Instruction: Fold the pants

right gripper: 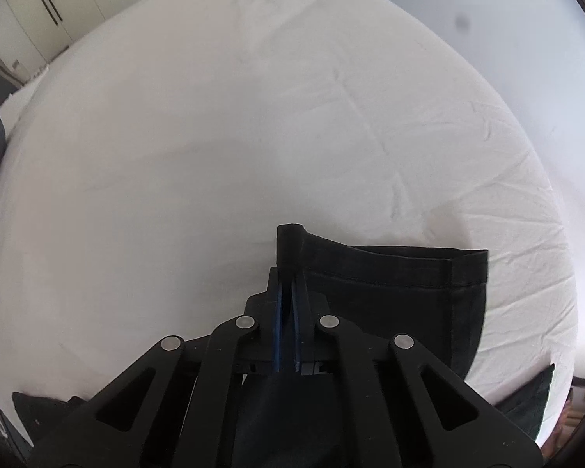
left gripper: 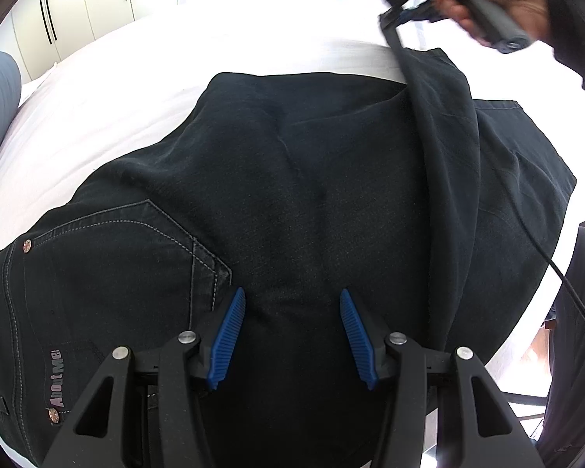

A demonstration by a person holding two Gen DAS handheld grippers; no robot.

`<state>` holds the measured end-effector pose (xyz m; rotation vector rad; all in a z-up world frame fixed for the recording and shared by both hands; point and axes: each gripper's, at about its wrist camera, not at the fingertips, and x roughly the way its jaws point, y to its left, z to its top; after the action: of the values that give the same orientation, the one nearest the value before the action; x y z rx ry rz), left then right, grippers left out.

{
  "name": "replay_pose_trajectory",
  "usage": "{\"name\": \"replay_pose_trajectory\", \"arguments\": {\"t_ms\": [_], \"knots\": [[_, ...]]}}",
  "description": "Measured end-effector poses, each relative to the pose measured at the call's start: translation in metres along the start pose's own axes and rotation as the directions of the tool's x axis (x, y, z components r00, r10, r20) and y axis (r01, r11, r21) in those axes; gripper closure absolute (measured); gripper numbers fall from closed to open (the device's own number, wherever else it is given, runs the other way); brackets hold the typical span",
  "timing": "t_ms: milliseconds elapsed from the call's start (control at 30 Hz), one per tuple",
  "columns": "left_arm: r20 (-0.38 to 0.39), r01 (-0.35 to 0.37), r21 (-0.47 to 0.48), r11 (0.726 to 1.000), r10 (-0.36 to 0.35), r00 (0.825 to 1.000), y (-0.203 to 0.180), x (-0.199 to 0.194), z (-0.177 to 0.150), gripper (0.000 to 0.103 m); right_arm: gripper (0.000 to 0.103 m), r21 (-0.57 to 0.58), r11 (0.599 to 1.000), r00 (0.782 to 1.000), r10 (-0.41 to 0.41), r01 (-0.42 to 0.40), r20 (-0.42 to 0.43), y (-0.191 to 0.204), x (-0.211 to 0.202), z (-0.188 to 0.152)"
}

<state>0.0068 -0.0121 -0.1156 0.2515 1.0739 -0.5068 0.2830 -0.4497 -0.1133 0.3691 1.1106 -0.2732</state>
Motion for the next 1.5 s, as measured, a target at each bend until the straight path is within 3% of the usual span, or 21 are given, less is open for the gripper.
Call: {"name": "replay_pose_trajectory", "arguments": {"t_ms": [167, 267, 367, 500, 633, 733, 1033, 1167, 1300, 1500], "knots": [[-0.009, 0.0, 0.0, 1.0, 0.0, 1.0, 0.0, 0.001, 0.001, 0.05, 0.101, 0.17, 0.971, 0.978, 0.143, -0.169, 0.155, -0.079, -0.071, -0.026], [-0.021, 0.003, -0.004, 1.0, -0.003, 1.0, 0.001, 0.002, 0.004, 0.05, 0.101, 0.269, 0.931, 0.951, 0.181, -0.248, 0.25, -0.138, -0.111, -0.062], [-0.034, 0.004, -0.006, 1.0, -0.005, 0.999, 0.001, 0.004, 0.008, 0.049, 0.101, 0.384, 0.862, 0.921, 0.208, -0.332, 0.33, -0.194, -0.142, -0.118], [-0.052, 0.009, -0.02, 1.0, -0.01, 0.999, 0.001, 0.006, 0.015, 0.046, 0.101, 0.486, 0.793, 0.905, 0.187, -0.368, 0.381, -0.237, -0.152, -0.179], [-0.067, 0.01, -0.027, 1.0, -0.012, 0.998, 0.002, 0.01, 0.021, 0.042, 0.101, 0.633, 0.671, 0.912, 0.177, -0.386, 0.369, -0.275, -0.119, -0.23], [-0.078, 0.008, -0.026, 1.0, -0.01, 0.997, 0.001, 0.011, 0.025, 0.041, 0.101, 0.7, 0.585, 0.909, 0.197, -0.41, 0.368, -0.289, -0.102, -0.255], [-0.114, 0.005, 0.007, 1.0, -0.005, 0.993, -0.007, 0.017, 0.037, 0.039, 0.101, 0.738, 0.48, 0.88, 0.248, -0.474, 0.404, -0.283, -0.095, -0.247], [-0.127, 0.016, 0.04, 0.999, -0.011, 0.992, -0.004, 0.02, 0.039, 0.039, 0.101, 0.767, 0.445, 0.886, 0.258, -0.462, 0.385, -0.302, -0.072, -0.284], [-0.137, 0.038, 0.057, 0.998, -0.03, 0.99, 0.0, 0.018, 0.036, 0.039, 0.101, 0.805, 0.399, 0.896, 0.262, -0.44, 0.359, -0.311, -0.04, -0.285], [-0.13, 0.049, 0.051, 0.997, -0.043, 0.991, 0.004, 0.019, 0.036, 0.039, 0.101, 0.792, 0.439, 0.905, 0.241, -0.424, 0.351, -0.307, -0.038, -0.277]]}}
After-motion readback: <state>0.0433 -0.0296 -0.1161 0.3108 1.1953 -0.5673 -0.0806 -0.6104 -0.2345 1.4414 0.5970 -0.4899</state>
